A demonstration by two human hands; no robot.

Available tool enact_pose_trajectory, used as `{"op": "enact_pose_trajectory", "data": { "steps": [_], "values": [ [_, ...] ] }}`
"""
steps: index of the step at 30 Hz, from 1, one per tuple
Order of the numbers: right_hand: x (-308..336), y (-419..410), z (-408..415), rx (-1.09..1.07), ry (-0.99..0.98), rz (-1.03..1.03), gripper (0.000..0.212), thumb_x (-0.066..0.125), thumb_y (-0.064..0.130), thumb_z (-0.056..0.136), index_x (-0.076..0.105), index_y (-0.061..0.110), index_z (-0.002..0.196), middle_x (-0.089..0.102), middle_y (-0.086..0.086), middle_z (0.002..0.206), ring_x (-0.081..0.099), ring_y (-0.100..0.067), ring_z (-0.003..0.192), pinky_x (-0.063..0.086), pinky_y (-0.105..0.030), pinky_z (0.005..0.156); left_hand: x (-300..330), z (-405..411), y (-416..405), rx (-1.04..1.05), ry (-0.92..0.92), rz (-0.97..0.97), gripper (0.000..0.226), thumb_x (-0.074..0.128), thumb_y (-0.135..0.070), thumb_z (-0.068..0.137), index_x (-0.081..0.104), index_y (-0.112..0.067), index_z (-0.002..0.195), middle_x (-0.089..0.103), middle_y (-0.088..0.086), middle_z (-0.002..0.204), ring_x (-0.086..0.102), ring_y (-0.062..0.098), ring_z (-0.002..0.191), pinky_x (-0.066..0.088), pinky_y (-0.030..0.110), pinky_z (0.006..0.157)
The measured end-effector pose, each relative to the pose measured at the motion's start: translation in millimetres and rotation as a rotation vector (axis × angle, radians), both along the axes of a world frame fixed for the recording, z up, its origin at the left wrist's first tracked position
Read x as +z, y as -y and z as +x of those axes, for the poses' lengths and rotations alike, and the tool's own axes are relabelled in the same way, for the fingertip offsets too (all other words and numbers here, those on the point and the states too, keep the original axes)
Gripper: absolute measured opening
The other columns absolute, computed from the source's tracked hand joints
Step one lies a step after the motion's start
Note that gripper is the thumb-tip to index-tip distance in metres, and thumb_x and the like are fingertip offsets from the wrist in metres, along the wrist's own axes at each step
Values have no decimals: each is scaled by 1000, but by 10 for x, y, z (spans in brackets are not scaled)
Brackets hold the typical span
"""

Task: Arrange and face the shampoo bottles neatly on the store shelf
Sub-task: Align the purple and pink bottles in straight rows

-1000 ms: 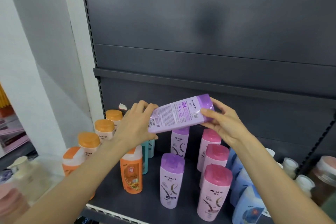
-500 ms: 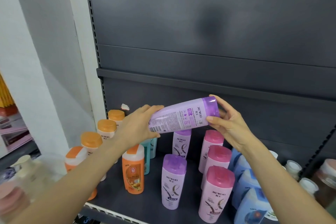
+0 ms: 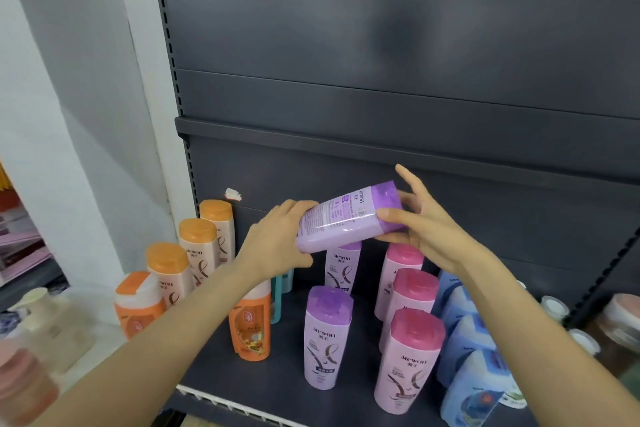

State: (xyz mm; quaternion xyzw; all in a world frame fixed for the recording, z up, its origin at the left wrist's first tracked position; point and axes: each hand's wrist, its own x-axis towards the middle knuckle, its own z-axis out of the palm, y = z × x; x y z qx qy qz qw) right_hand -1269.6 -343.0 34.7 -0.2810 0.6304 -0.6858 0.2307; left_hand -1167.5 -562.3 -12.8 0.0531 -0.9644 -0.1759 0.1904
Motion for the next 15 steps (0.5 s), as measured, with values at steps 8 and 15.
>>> {"op": "enact_pose_trajectory", "data": {
  "steps": [8, 15],
  "values": [
    [55, 57, -135, -63, -577, 110, 43, 59, -16, 80, 66, 20, 103, 70, 11, 100, 66, -7, 95, 49, -19, 82, -122, -49, 82, -129, 73, 344, 77, 77, -6, 65, 44, -24, 132, 56, -7, 119, 52, 7, 106, 45, 16, 79],
    [97, 180, -279, 140, -504, 222, 55, 78, -7, 67, 54, 19, 110, 63, -1, 119, 60, -16, 110, 51, -33, 93, -238, -160, 153, -153, 173, 473, 70, 75, -6, 67, 46, -27, 127, 54, -6, 117, 51, 13, 110, 48, 29, 91]
  ]
}}
